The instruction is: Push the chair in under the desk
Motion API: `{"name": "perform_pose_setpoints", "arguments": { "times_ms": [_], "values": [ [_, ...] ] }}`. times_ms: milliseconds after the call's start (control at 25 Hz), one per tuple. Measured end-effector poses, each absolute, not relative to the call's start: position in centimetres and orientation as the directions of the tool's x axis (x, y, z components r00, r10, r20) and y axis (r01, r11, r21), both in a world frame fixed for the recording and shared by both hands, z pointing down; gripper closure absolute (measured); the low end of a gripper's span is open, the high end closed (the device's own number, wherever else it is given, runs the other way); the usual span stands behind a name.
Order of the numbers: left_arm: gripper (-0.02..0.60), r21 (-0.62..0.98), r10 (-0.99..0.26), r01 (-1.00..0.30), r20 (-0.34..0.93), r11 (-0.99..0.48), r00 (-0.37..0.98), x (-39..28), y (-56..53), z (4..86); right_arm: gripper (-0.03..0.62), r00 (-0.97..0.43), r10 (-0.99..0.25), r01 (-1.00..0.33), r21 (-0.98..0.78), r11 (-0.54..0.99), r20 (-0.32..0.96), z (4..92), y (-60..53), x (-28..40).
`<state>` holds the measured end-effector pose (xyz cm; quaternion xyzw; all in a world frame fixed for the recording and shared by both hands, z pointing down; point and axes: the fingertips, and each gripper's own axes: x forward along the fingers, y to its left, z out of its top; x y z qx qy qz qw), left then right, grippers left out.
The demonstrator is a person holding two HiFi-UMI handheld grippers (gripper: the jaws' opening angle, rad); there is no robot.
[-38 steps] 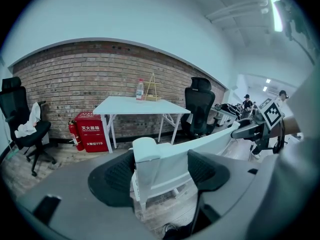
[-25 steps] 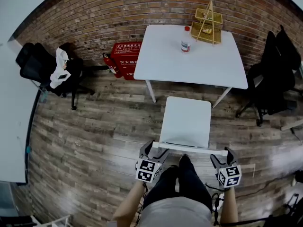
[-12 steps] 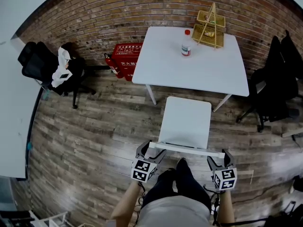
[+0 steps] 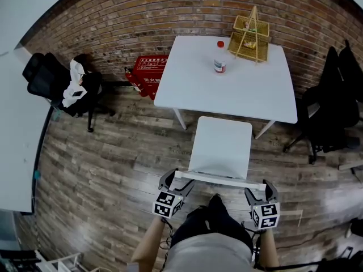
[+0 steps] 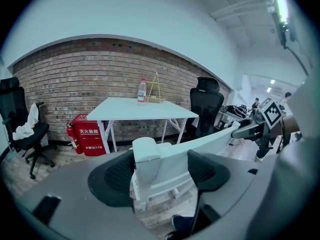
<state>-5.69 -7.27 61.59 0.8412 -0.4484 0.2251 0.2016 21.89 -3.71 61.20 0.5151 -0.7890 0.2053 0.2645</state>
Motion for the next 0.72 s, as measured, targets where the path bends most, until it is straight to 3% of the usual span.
{"name": "perform_pose_setpoints", "arguments": {
  "times_ms": [720],
  "values": [
    [0.247,0.138,-0.664,-0.847,0.561,-0.513,0.494,-5.2,-11.3,61.7,0.263,-0.328,-0.695,-0.922,-0.056,0.384,0.639,61.4,-7.7,22.4]
  ]
}}
